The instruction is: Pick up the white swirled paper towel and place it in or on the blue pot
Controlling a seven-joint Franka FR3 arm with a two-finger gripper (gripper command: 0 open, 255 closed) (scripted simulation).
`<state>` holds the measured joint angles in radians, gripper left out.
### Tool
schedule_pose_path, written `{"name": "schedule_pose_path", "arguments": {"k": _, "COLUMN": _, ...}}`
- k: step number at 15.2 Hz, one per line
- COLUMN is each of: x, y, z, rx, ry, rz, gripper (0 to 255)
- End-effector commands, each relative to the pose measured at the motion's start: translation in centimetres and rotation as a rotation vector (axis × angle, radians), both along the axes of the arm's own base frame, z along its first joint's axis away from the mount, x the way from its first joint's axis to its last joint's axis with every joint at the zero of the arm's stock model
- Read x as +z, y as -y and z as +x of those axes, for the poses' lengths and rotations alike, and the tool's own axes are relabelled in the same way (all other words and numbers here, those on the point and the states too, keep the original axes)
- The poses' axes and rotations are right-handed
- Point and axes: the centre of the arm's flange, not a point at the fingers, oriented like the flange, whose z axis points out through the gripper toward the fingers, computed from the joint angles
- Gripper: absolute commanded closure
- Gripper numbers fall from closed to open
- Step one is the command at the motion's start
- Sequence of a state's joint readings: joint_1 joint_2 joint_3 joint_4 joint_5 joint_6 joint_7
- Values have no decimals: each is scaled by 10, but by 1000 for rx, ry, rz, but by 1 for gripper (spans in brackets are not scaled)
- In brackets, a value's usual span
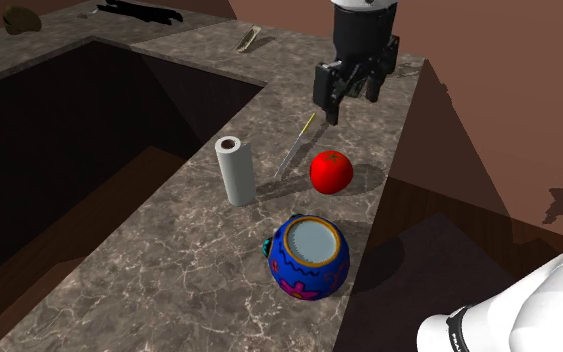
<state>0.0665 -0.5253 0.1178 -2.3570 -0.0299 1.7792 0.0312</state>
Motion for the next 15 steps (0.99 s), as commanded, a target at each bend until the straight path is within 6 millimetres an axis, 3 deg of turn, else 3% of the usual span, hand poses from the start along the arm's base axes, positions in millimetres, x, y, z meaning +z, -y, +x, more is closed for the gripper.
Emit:
{"name": "schedule_pose_path", "arguments": {"k": 1, "x": -14, "y": -17, "z": 16, "rx": 7, "ry": 11, "rz": 6, "gripper": 0}}
{"name": "schedule_pose_path", "arguments": {"k": 15, "x": -96, "y": -128, "z": 124, "rx": 62, "ry": 73, "rz": 39, "gripper": 0}}
